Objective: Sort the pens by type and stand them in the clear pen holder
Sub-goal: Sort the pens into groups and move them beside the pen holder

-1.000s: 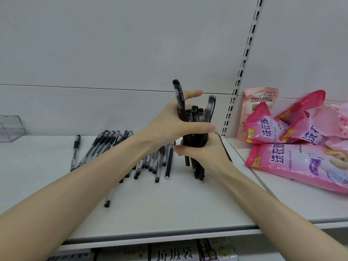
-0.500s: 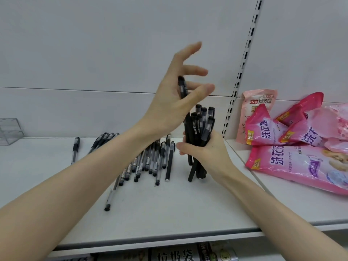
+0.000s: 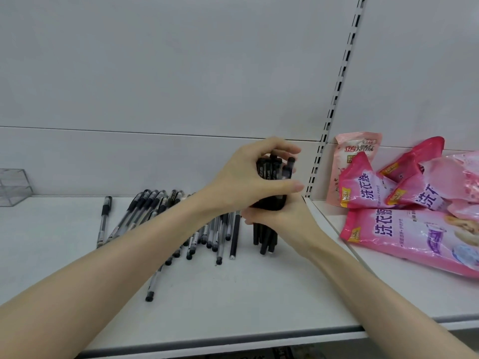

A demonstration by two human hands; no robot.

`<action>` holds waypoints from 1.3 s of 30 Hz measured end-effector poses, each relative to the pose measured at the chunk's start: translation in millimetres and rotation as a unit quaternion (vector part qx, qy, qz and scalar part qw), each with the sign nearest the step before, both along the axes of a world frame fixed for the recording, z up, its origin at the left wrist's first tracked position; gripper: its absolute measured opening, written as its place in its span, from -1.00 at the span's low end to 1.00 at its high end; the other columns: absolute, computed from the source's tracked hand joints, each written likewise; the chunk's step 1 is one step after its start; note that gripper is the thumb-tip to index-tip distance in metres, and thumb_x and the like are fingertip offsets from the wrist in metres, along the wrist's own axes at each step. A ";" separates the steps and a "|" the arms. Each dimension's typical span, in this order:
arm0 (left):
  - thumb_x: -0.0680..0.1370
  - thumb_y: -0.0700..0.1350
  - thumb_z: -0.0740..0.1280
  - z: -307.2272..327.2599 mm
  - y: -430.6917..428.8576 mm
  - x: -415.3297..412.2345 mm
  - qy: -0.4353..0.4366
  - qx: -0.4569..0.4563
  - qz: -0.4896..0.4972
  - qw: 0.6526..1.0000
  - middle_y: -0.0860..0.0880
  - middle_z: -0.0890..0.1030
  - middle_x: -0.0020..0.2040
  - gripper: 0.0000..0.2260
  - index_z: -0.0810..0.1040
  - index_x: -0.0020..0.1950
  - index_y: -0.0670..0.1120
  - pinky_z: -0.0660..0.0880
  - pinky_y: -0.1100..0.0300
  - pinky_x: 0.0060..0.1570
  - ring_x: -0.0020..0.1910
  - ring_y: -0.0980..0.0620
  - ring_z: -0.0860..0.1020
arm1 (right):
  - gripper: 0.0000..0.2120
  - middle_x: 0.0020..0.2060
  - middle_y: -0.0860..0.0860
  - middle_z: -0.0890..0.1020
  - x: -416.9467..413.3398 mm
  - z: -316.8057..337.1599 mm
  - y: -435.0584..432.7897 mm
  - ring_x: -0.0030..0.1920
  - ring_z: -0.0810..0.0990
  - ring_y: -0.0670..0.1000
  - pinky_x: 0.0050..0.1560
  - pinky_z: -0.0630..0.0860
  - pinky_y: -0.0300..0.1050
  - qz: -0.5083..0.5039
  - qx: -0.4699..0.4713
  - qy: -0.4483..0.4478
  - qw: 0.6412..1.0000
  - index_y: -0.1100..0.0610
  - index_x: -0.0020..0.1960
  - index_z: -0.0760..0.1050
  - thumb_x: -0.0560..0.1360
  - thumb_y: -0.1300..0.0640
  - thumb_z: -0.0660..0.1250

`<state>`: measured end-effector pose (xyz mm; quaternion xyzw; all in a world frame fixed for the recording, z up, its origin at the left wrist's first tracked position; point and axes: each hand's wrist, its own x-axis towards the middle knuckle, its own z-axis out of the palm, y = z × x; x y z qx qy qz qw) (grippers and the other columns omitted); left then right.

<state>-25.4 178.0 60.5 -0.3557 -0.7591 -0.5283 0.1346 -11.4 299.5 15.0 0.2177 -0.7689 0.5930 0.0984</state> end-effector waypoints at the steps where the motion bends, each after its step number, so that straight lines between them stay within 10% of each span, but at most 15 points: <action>1: 0.38 -0.26 0.51 2.4 -1.2 0.8 -0.005 0.005 -0.018 1.000 -0.06 0.65 -0.01 -0.71 0.58 0.07 -0.14 0.53 0.22 0.06 -0.01 0.09 0.62 | -0.89 -0.34 0.17 0.59 -0.7 0.6 2.0 -0.26 0.61 0.11 -0.16 0.60 -0.10 0.009 0.008 -0.008 1.000 0.31 -0.22 0.50 0.36 0.41 0.42; 6: 0.40 -0.28 0.48 9.8 -6.3 -0.9 -0.059 -0.046 -0.071 0.995 -0.10 0.65 0.02 -0.73 0.59 0.08 -0.18 0.53 0.26 0.06 -0.01 0.08 0.61 | -0.78 -0.38 -0.06 0.57 -4.0 -1.2 3.4 -0.29 0.56 -0.05 -0.08 0.58 -0.12 0.052 0.012 -0.083 0.995 0.12 -0.32 0.51 0.33 0.40 0.45; 10: 0.33 0.11 0.46 -2.6 -21.3 -10.1 -0.094 -0.051 -0.021 0.994 0.12 0.56 0.20 -0.49 0.48 0.25 0.07 0.40 0.18 0.26 0.20 0.21 0.51 | -0.82 -0.47 -0.04 0.55 -8.6 -6.2 9.2 -0.35 0.59 0.01 0.05 0.59 0.17 0.003 -0.057 -0.133 0.989 0.16 -0.34 0.54 0.39 0.31 0.47; 18: 0.33 0.14 0.51 -39.5 -64.8 -19.4 -0.162 -0.384 0.039 0.908 0.20 0.27 0.42 -0.20 0.23 0.48 0.06 0.14 0.37 0.27 0.37 0.25 0.22 | -0.79 -0.53 0.01 0.50 -3.8 -9.6 12.1 -0.44 0.47 0.03 -0.17 0.50 0.06 -0.047 -0.047 -0.096 0.993 0.15 -0.32 0.46 0.43 0.24 0.44; 27: 0.38 0.30 0.39 -39.9 -50.3 -35.9 -0.122 -0.471 0.046 0.873 0.10 0.19 0.49 -0.19 0.12 0.51 0.07 -0.25 0.00 0.47 0.51 0.11 0.05 | -0.77 -0.53 0.02 0.50 -3.9 -11.7 14.8 -0.42 0.48 0.08 -0.16 0.48 0.04 -0.049 -0.053 -0.105 0.992 0.08 -0.37 0.48 0.41 0.23 0.44; 33: 0.31 0.03 0.57 -46.0 -51.5 -42.3 -0.128 -0.324 0.019 0.937 0.11 0.41 0.29 -0.31 0.33 0.36 0.08 0.24 0.23 0.34 0.28 0.17 0.34 | -0.75 -0.51 0.02 0.51 -3.3 -12.0 16.4 -0.42 0.50 0.05 -0.24 0.49 -0.05 -0.050 -0.074 -0.119 0.989 0.07 -0.38 0.48 0.42 0.26 0.43; 39: 0.32 -0.28 0.54 -20.8 -51.5 -24.7 -0.082 0.033 0.055 0.995 -0.04 0.60 0.08 -0.61 0.55 0.07 -0.05 0.58 0.13 0.03 -0.03 0.01 0.64 | -0.93 -0.12 0.09 0.70 -0.9 -9.9 12.4 -0.10 0.71 0.08 -0.18 0.61 -0.11 -0.009 -0.103 -0.153 0.983 0.24 -0.12 0.56 0.45 0.25 0.42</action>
